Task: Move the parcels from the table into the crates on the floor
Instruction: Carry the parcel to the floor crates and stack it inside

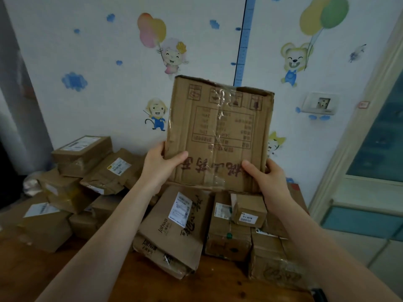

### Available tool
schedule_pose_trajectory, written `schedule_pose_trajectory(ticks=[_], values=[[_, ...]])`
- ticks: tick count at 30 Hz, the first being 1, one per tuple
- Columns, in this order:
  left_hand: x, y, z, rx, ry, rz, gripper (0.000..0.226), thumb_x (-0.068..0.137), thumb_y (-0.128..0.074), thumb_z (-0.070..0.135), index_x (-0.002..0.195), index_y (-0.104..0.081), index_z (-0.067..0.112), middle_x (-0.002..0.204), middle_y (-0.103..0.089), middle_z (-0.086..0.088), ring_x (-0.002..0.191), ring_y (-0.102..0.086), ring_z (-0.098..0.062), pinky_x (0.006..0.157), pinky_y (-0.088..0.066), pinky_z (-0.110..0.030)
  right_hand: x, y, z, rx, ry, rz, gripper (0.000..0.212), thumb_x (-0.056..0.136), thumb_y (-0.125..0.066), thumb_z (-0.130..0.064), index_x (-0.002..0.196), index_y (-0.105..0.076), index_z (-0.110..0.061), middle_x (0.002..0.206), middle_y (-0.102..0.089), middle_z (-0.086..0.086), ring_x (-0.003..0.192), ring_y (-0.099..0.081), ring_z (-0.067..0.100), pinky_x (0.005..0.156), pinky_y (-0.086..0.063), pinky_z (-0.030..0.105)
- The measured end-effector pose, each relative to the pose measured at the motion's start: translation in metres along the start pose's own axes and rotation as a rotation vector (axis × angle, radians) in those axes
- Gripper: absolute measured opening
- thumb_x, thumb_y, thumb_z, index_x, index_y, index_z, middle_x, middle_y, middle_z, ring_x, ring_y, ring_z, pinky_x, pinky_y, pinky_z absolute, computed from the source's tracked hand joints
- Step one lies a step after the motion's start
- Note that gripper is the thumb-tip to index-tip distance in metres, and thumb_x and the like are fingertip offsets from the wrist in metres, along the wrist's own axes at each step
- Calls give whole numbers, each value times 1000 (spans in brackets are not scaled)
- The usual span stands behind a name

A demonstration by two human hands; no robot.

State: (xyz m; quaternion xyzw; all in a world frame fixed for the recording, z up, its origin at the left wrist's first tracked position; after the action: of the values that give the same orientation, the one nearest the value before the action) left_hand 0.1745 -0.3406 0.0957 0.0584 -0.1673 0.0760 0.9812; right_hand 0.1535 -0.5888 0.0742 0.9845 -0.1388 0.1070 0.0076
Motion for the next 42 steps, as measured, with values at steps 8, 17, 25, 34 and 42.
schedule_pose_trajectory(ticks=[8,17,25,34,42], values=[[-4,0,0,174,-132,103,26,84,-71,19,107,-64,13,87,-62,10,84,-59,-9,72,-46,-21,1,-1,-9,-66,60,36,26,84,-69,-21,106,-55,-19,94,-65,-7,84,-63,6,67,-52,22],[-7,3,-4,23,-82,78,11,90,-63,24,98,-67,19,85,-67,11,86,-64,-5,76,-51,-22,3,6,-13,81,12,18,22,83,-68,-35,100,-58,-24,103,-68,2,95,-66,17,72,-56,31],[-9,-5,-2,38,-49,-29,6,87,-66,27,88,-61,31,89,-66,12,88,-63,-7,81,-51,-28,7,7,-11,37,-118,-20,36,84,-68,-34,114,-55,-17,102,-67,0,90,-64,14,68,-52,27],[-9,-10,-15,42,40,2,23,85,-69,32,103,-57,26,90,-64,13,94,-63,-12,91,-51,-37,3,4,-13,-101,-10,-65,42,79,-75,-27,115,-54,-22,102,-65,-7,92,-62,8,70,-49,22],[-9,-7,-9,180,-50,109,41,81,-72,33,113,-59,10,105,-65,-3,100,-61,-21,88,-51,-41,0,0,-6,-130,52,1,42,79,-75,-21,114,-54,-20,99,-63,-9,89,-59,4,69,-45,18]])
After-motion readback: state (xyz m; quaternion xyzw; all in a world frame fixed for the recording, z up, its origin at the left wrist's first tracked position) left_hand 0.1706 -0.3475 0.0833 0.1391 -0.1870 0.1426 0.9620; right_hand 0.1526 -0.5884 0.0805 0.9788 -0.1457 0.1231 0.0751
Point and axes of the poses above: each hand's wrist, its own x-axis towards the middle knuckle, its own y-axis out of the back of the hand, z = x × y, the point moved 4 cm from there along x, towards the middle knuckle
